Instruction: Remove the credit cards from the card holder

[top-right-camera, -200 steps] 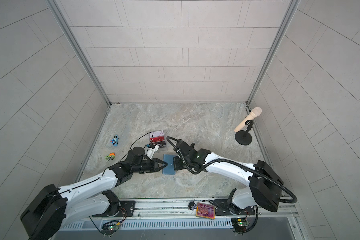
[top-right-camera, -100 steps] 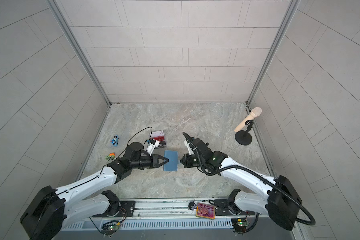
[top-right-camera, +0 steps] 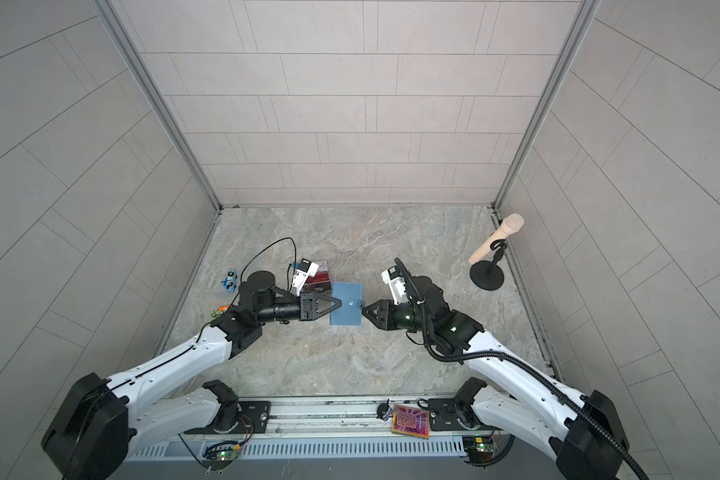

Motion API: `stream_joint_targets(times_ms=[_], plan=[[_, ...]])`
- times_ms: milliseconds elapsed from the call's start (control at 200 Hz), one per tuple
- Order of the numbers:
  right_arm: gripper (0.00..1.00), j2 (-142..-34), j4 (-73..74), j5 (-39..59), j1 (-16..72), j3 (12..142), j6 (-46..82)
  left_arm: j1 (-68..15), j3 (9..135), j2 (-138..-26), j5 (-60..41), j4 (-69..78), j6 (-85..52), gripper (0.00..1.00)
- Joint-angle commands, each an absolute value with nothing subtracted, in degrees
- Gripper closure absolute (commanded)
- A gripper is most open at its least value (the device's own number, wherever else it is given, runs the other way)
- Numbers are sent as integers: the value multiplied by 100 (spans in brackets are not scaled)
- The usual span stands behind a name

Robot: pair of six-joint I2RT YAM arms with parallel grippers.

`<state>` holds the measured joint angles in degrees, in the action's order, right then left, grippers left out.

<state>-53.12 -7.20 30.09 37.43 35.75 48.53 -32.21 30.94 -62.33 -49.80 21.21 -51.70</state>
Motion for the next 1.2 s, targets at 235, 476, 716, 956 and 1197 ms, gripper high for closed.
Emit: stream_joint_targets(times_ms=[235, 476, 716, 956, 1197], plan=[[72, -5105, -366, 3324, 3735, 3423, 4917, -3173, 3436, -6274, -5225, 2618, -5391, 99], [70, -5142, 217, 3417, 3721, 3351, 5157, -3177, 3332, -6350, -5333, 3123, -5733, 99], [73, -5229, 640, 3436, 3657, 3357, 5387, -3173, 3200, -6346, -5370, 3408, -5948, 100], [75, -5243, 1092, 3551, 3402, 3233, 5667, -3173, 3110, -6311, -5414, 3521, -6024, 99], [75, -5324, 1732, 3868, 3201, 3134, 6024, -3177, 2990, -6376, -5406, 3912, -6256, 99]])
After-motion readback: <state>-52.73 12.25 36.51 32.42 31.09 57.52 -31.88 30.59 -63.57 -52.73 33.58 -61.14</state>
